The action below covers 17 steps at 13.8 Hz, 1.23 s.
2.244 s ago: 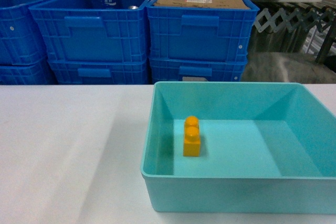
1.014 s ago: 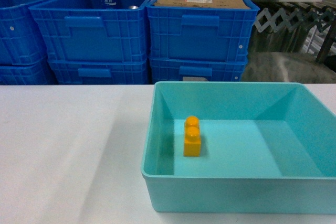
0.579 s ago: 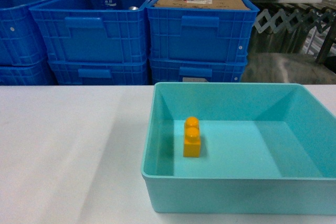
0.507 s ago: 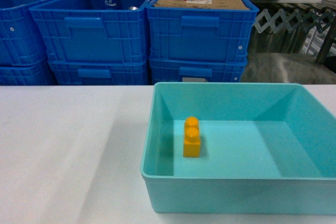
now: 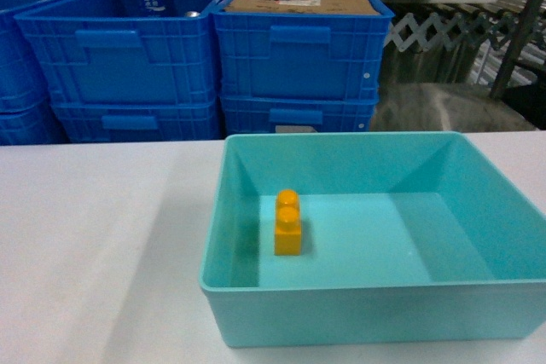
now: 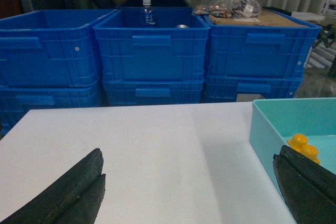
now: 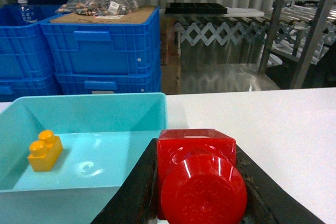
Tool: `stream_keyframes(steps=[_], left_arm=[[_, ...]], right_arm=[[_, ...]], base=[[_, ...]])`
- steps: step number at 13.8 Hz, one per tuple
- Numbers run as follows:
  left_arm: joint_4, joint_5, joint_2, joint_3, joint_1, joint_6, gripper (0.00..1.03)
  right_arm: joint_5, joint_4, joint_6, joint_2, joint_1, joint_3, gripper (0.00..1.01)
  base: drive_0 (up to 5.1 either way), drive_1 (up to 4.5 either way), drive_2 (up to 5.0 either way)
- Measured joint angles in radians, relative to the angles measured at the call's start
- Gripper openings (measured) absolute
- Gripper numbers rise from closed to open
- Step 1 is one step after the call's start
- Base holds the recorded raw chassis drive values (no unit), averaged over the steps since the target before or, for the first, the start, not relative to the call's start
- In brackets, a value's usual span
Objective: Pick red block from blue box to shelf
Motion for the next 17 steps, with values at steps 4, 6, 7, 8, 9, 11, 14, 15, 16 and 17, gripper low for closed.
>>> stream_keyframes(steps=[4, 6, 7, 8, 9, 11, 14, 15, 16, 17], left_arm=[[0.0, 0.0, 0.0, 0.0, 0.0, 0.0, 0.98], [0.0, 0.0, 0.0, 0.0, 0.0, 0.0, 0.98], [0.0, 0.0, 0.0, 0.0, 0.0, 0.0, 0.98], [0.0, 0.0, 0.0, 0.0, 0.0, 0.0, 0.98], [0.0, 0.0, 0.0, 0.0, 0.0, 0.0, 0.98], [0.0, 0.0, 0.0, 0.0, 0.0, 0.0, 0.98], [0.0, 0.0, 0.0, 0.0, -0.001, 0.0, 0.98], [0.0, 0.0, 0.0, 0.0, -0.001, 0.0, 0.98], [0.0, 0.0, 0.0, 0.0, -0.001, 0.0, 0.98], [0.0, 0.0, 0.0, 0.0, -0.001, 0.0, 0.98]], right_arm=[[0.0, 0.0, 0.0, 0.0, 0.0, 0.0, 0.28], [0.0, 0.0, 0.0, 0.0, 0.0, 0.0, 0.28], [0.0, 0.0, 0.0, 0.0, 0.0, 0.0, 0.28], [0.0, 0.0, 0.0, 0.0, 0.0, 0.0, 0.28], [0.0, 0.0, 0.0, 0.0, 0.0, 0.0, 0.28], [0.0, 0.0, 0.0, 0.0, 0.0, 0.0, 0.28], [0.0, 0.0, 0.0, 0.0, 0.0, 0.0, 0.28], [0.0, 0.0, 0.0, 0.0, 0.0, 0.0, 0.28], [0.0, 0.0, 0.0, 0.0, 0.0, 0.0, 0.28], [0.0, 0.0, 0.0, 0.0, 0.0, 0.0, 0.28]], base=[[-1.8, -1.76, -1.8], [-1.5, -1.54, -1.5], [-1.6, -1.55, -1.6], [-1.5, -1.53, -1.5], [-1.5, -1.49, -1.5], [-1.6, -1.65, -1.6], [-1.6, -1.58, -1.6], [-1.8, -1.83, -1.8], [-1.7, -1.75, -1.7], [-1.5, -1.52, -1.5]])
